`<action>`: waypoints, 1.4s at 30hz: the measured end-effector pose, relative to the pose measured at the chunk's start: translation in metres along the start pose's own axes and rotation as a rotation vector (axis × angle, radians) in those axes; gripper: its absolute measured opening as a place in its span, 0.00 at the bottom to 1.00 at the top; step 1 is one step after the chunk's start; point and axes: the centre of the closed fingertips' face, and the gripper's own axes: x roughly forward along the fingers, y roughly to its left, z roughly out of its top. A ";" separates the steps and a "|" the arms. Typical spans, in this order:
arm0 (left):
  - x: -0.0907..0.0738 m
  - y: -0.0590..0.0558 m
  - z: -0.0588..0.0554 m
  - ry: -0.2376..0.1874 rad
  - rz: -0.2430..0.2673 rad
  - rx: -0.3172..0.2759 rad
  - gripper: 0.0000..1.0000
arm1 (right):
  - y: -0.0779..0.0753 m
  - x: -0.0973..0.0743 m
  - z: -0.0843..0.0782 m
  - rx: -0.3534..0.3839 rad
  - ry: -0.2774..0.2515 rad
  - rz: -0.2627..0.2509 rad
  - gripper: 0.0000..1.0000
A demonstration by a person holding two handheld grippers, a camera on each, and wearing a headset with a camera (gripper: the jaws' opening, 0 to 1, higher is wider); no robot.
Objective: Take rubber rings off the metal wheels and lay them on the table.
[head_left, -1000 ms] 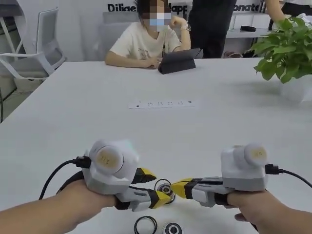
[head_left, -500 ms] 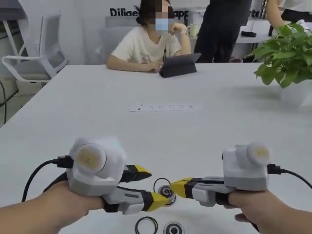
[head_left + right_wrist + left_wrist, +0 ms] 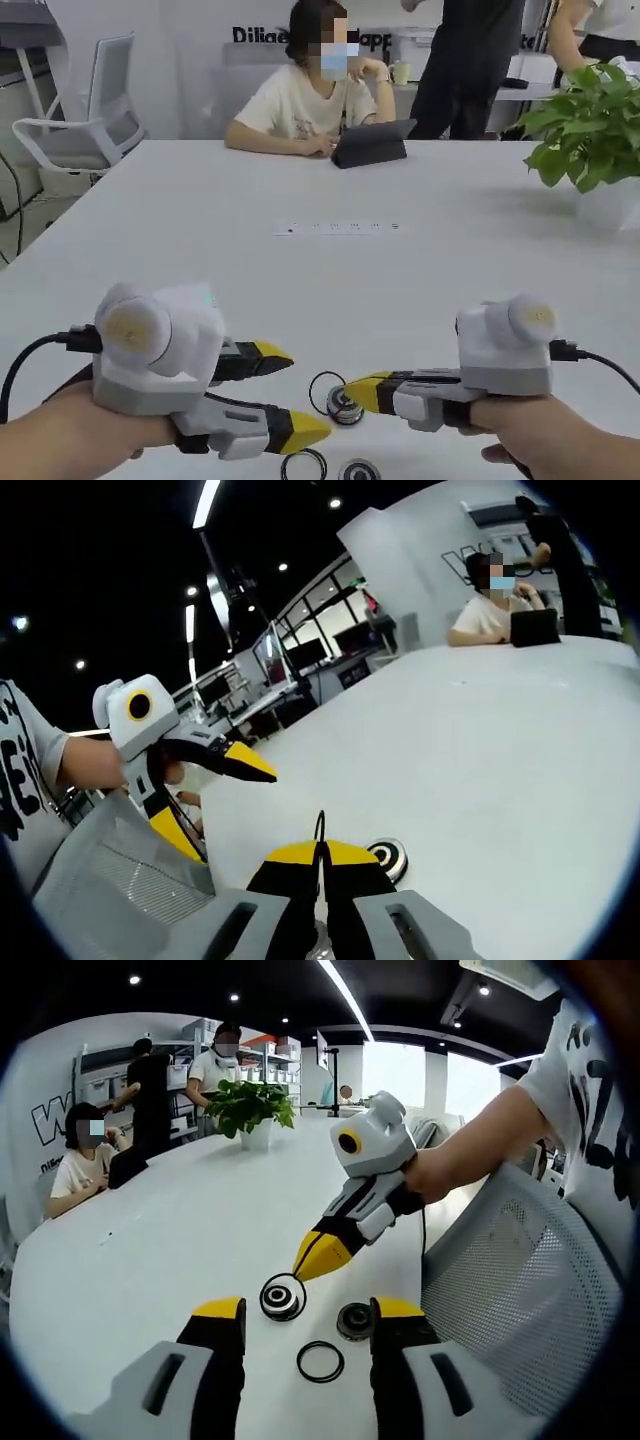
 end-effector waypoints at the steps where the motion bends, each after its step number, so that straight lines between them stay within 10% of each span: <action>1: -0.002 0.000 0.000 -0.001 0.001 0.001 0.47 | 0.001 0.000 0.000 -0.001 0.003 0.003 0.00; 42: -0.036 -0.004 -0.012 -0.012 0.021 -0.034 0.53 | 0.036 0.023 -0.037 -0.060 0.197 0.137 0.00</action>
